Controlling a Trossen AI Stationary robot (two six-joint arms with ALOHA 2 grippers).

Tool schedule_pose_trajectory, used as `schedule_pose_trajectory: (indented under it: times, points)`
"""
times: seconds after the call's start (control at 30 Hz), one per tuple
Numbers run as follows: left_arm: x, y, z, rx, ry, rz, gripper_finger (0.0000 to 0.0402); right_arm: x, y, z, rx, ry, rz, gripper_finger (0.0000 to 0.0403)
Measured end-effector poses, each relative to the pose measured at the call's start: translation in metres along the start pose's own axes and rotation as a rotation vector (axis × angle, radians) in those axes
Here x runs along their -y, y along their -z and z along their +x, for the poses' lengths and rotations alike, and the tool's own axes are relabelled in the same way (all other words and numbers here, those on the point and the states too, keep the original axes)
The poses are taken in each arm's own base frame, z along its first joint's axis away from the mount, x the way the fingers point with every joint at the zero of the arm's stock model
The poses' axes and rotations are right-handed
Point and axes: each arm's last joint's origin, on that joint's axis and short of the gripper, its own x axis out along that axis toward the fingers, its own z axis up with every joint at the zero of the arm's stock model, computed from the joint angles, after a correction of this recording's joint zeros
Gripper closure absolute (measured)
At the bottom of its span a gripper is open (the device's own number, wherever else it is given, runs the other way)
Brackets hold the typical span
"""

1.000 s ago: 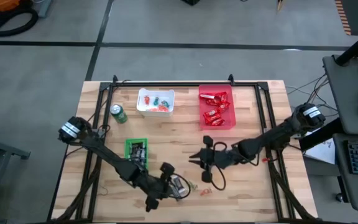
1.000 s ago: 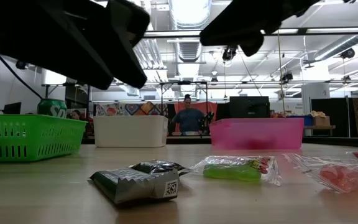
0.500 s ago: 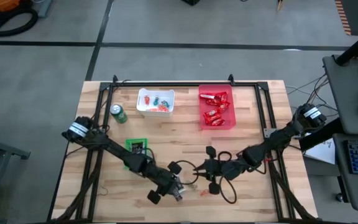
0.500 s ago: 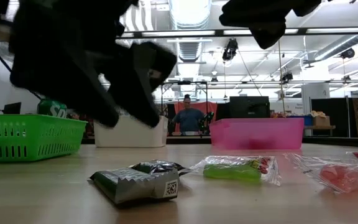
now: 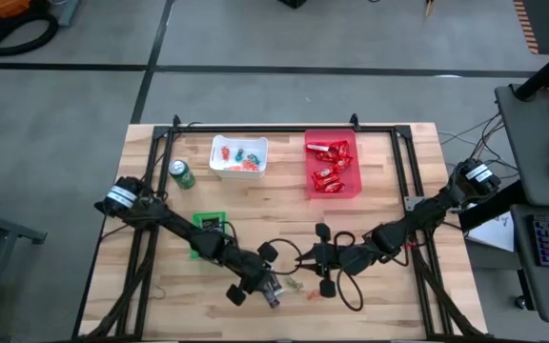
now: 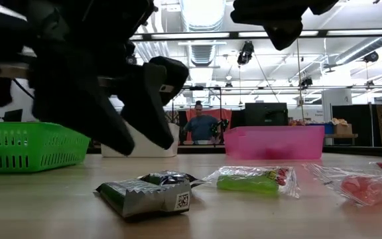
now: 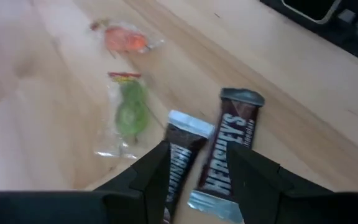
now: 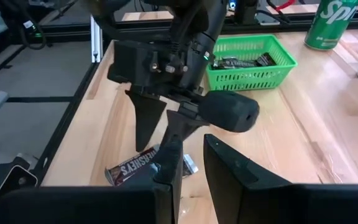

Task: Organize candy in baskets
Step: Put the brown chocolate into the green basket

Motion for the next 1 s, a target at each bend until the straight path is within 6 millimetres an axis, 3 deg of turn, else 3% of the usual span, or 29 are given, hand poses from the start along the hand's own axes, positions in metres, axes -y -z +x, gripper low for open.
schedule_pose_trajectory:
  times: [0.37, 0.73, 1.0]
  points:
    - [-0.005, 0.039, -0.010, 0.230, -0.096, -0.004, 0.0261, 0.003, -0.001, 0.001, 0.006, 0.024, 0.004, 0.0344]
    - [-0.007, 0.044, -0.011, 0.228, -0.107, 0.011, 0.0261, 0.012, -0.003, 0.004, 0.009, 0.053, 0.016, 0.0344]
    - [-0.017, 0.051, 0.012, 0.232, 0.030, -0.042, 0.0261, 0.012, -0.003, 0.004, 0.008, 0.048, 0.017, 0.0344]
